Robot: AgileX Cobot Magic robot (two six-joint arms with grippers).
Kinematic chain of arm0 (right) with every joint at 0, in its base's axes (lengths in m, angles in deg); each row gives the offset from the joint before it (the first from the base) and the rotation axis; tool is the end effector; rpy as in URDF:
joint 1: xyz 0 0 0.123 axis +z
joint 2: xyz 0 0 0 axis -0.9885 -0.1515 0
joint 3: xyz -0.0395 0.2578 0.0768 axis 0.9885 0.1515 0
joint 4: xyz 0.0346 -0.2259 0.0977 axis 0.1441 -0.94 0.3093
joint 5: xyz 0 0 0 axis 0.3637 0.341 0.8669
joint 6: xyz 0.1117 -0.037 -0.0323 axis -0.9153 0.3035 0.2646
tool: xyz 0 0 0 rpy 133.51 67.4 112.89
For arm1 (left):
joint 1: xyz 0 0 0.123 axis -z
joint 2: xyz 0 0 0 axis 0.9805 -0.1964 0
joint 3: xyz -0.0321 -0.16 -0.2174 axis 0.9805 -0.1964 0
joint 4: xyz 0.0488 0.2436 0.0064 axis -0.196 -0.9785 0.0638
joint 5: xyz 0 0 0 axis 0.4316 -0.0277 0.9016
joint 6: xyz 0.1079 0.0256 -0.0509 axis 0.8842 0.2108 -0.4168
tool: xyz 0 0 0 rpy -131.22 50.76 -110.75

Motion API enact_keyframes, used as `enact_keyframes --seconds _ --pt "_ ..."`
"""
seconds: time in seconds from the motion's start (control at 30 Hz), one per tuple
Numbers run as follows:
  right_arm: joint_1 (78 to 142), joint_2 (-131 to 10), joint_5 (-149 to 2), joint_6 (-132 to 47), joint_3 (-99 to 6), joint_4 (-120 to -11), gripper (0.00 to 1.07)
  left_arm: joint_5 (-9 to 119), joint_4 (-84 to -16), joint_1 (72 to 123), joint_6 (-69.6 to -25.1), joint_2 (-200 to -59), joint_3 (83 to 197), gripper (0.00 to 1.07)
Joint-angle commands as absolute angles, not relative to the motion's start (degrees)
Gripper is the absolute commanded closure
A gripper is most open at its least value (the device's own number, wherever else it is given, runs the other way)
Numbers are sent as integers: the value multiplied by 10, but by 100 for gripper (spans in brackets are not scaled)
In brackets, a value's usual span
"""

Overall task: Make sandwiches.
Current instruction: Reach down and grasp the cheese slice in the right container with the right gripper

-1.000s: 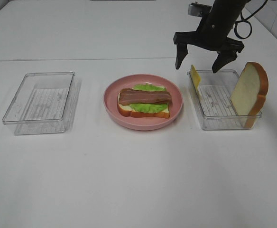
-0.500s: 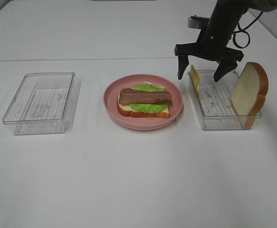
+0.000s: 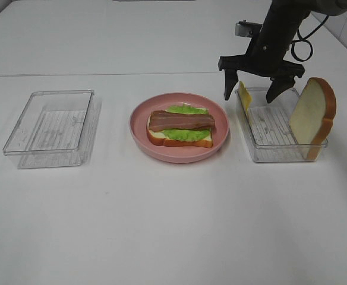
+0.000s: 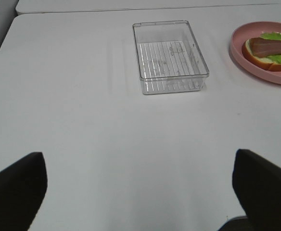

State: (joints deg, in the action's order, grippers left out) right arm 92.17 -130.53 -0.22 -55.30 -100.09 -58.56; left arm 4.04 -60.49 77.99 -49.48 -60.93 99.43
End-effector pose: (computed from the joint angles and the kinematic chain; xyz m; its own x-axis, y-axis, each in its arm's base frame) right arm 0.4787 0.1066 0.1196 -0.9942 -0.0065 -0.1077 -0.0215 0.9901 0.1384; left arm 0.0296 -0.0073 0.2641 -0.4556 -0.0103 -0.8901 0.0425 0.9985 -0.0333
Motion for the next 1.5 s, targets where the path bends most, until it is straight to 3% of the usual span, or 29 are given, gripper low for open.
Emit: enact_keyframes --seconds 0.03,0.57,0.67,0.73,0.83,0.9,0.93,1.0,1.07,1.5 --pt "922 -1307 36 -555 -1003 -590 25 44 -606 784 -499 -601 994 7" --pt "922 -1308 36 -564 -1002 -595 44 44 -606 784 -499 -601 994 7" --pt "922 -1308 36 -568 -1002 -595 51 44 -606 784 -499 -601 994 7" --pt "922 -1308 36 -568 -1002 -595 64 44 -606 784 -499 -601 994 7" --pt "922 -1308 36 -568 -1002 -595 67 44 -606 784 -499 -601 994 7" --pt "922 -1308 36 -568 -1002 -595 80 44 -606 784 -499 -601 994 7" --pt "922 -1308 36 -568 -1002 -595 80 44 -606 784 -499 -601 994 7" --pt "922 -1308 37 -568 -1002 -595 99 44 -606 784 -499 -601 994 7" --pt "922 -1308 37 -567 -1002 -595 104 44 -606 784 -499 -601 994 7" --pt "922 -1300 55 -563 -1002 -594 107 44 -606 784 -499 -601 994 7"
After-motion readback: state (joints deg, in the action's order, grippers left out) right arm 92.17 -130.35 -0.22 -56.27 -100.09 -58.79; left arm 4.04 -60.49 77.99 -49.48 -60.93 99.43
